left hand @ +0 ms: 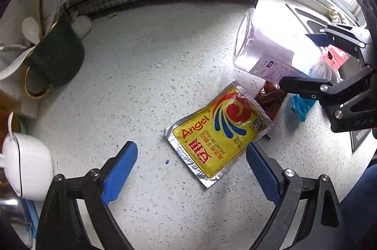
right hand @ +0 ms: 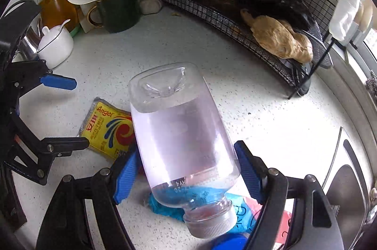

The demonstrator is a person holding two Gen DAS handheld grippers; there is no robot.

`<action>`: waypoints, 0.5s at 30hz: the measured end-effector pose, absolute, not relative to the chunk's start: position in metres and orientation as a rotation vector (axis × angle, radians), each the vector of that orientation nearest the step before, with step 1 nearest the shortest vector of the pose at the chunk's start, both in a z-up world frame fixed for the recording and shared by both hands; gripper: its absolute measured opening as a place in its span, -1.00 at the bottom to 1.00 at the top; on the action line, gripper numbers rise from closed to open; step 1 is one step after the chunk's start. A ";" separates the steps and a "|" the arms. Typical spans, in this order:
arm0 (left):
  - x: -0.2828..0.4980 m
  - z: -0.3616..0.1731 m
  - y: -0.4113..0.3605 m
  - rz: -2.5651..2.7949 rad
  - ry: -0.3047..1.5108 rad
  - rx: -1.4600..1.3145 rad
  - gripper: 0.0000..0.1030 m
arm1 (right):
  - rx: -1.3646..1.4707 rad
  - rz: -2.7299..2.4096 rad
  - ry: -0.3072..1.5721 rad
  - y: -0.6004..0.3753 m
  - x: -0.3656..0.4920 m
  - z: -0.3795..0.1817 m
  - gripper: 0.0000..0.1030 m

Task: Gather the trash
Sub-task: 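Grasp the yellow yeast sachet with the left tool while the right tool holds the bottle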

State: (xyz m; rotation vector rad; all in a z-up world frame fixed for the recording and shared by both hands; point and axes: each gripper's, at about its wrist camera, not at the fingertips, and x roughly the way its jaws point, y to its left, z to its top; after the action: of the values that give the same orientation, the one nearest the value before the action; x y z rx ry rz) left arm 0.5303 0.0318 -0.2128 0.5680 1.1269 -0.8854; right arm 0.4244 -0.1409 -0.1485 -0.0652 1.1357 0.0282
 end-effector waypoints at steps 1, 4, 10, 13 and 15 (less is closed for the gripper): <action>0.532 -0.215 0.027 -0.910 1.123 0.591 0.80 | -0.061 0.005 1.139 -0.142 0.422 -0.148 0.48; 0.529 -0.216 0.018 -1.009 1.111 0.640 0.80 | -0.028 -0.060 1.147 -0.145 0.408 -0.147 0.48; 0.522 -0.227 -0.006 -1.180 1.096 0.754 0.80 | 0.033 -0.138 1.149 -0.146 0.399 -0.144 0.47; 0.519 -0.235 -0.016 -1.239 1.097 0.819 0.80 | 0.043 -0.162 1.160 -0.146 0.399 -0.148 0.47; 0.520 -0.241 -0.025 -1.244 1.088 0.845 0.79 | 0.046 -0.175 1.162 -0.148 0.399 -0.147 0.47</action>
State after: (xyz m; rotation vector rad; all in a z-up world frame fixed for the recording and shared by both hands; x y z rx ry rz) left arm 0.5203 -0.0253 -0.2406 0.8454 1.0883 -1.2443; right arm 0.3989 -0.1477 -0.1468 0.0465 1.1621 -0.1754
